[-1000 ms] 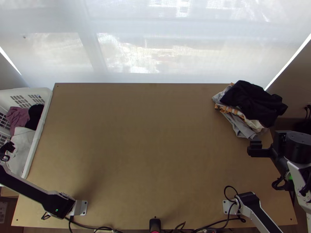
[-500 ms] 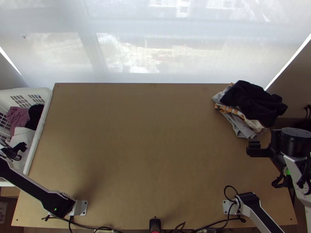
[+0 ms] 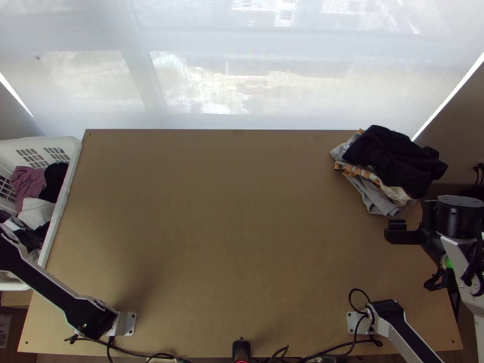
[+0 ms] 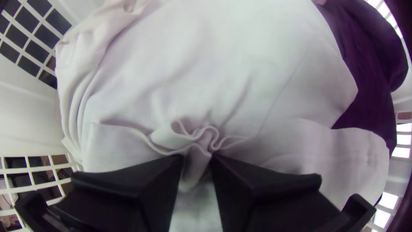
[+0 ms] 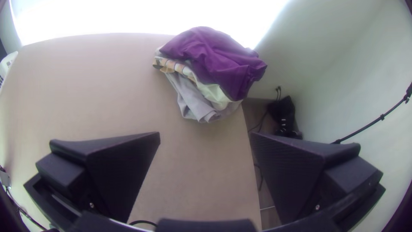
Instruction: Fold the t-shirt
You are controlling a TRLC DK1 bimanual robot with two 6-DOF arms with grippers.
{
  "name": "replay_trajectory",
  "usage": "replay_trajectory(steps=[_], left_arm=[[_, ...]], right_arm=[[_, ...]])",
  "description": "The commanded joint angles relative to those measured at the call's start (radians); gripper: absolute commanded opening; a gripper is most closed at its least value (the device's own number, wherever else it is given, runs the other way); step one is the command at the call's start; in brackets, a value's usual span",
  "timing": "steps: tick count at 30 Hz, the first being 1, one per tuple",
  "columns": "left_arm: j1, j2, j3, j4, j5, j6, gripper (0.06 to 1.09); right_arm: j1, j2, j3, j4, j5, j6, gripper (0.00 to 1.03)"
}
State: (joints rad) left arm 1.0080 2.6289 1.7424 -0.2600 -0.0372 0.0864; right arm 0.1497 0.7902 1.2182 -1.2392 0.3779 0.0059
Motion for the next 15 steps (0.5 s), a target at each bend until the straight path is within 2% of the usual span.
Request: replay_trajectory(steps=[1, 7, 15], left_arm=[[0.006, 0.005, 0.012, -0.013, 0.011, -0.031, 0.09], [0.012, -0.132, 0.0, -0.111, 0.089, -0.091, 0.09], [0.015, -0.461, -0.044, -0.263, 0.304, -0.182, 0.09]], right_arm=[[-0.009, 0.009, 0.006, -0.009, 0.0, 0.003, 0.98], [-0.01, 0.007, 0.007, -0.009, 0.0, 0.006, 0.98], [-0.01, -0.008, 0.014, -0.009, -0.005, 0.006, 0.98]])
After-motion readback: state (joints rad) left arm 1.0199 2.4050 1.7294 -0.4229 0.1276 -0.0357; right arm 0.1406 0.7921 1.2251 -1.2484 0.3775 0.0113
